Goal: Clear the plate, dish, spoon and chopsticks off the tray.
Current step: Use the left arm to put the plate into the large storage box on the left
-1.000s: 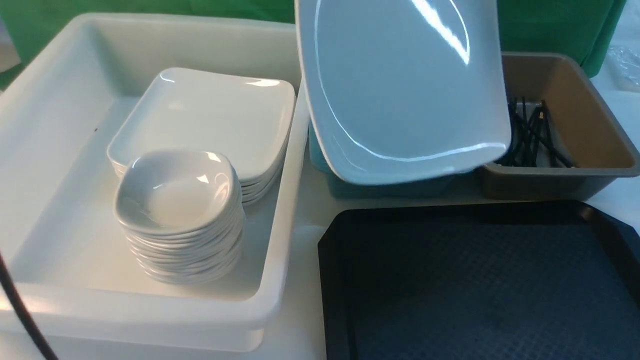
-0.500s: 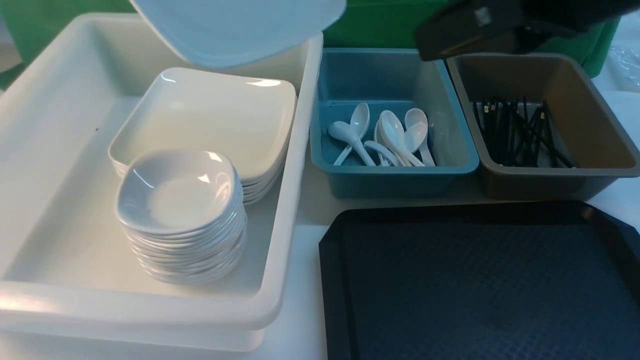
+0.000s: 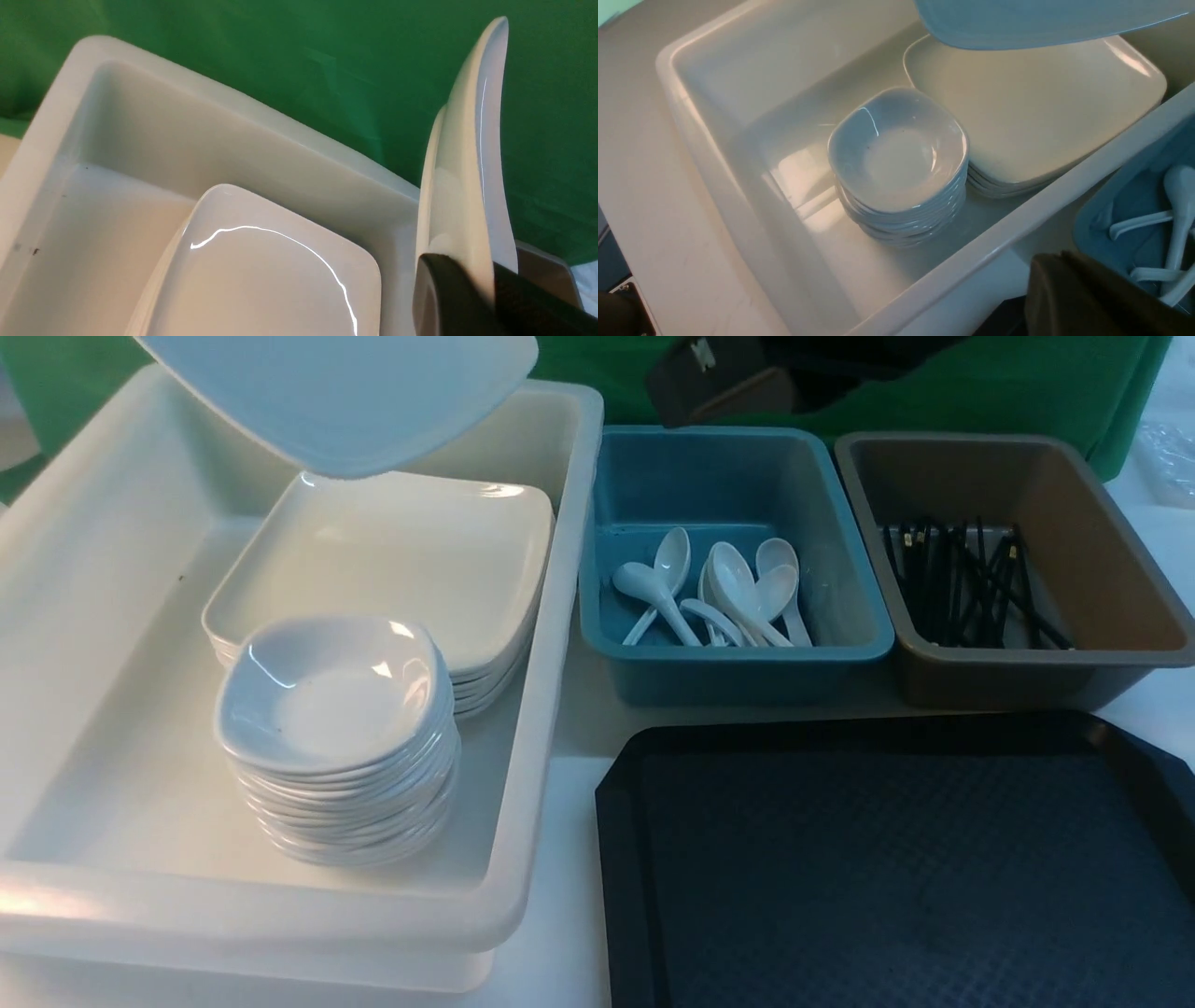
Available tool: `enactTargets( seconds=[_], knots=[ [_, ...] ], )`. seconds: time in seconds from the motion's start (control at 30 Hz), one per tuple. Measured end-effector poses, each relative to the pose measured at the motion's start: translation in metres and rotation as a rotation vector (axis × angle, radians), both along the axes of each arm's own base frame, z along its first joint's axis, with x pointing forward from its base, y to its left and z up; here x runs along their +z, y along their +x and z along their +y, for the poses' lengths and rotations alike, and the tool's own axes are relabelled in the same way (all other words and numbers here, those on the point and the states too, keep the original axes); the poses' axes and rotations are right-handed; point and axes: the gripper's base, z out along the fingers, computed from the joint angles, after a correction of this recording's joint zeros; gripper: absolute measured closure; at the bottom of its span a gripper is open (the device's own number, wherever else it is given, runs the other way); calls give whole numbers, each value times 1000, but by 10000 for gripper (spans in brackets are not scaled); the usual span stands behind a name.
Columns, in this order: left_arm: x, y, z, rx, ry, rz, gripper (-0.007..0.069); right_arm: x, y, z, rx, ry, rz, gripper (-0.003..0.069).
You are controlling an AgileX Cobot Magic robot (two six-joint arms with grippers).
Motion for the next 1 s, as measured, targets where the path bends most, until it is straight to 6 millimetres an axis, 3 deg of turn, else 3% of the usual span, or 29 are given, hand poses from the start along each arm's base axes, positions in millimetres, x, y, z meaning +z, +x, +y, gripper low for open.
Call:
enactTargets(
  seconds=[0.3, 0.5, 0.67, 1.0],
  knots=[
    [-110, -3, 4, 155, -135, 79, 593, 1, 7, 1, -53, 34, -31, 632],
    [-154, -13, -1, 204, -160, 116, 593, -7, 15, 7, -63, 26, -8, 632],
    [-170, -16, -12, 224, -147, 131, 592, -9, 17, 8, -65, 24, -4, 632],
    [-173, -16, -26, 188, -105, 155, 587, -10, 16, 8, -62, 13, 8, 632]
  ],
)
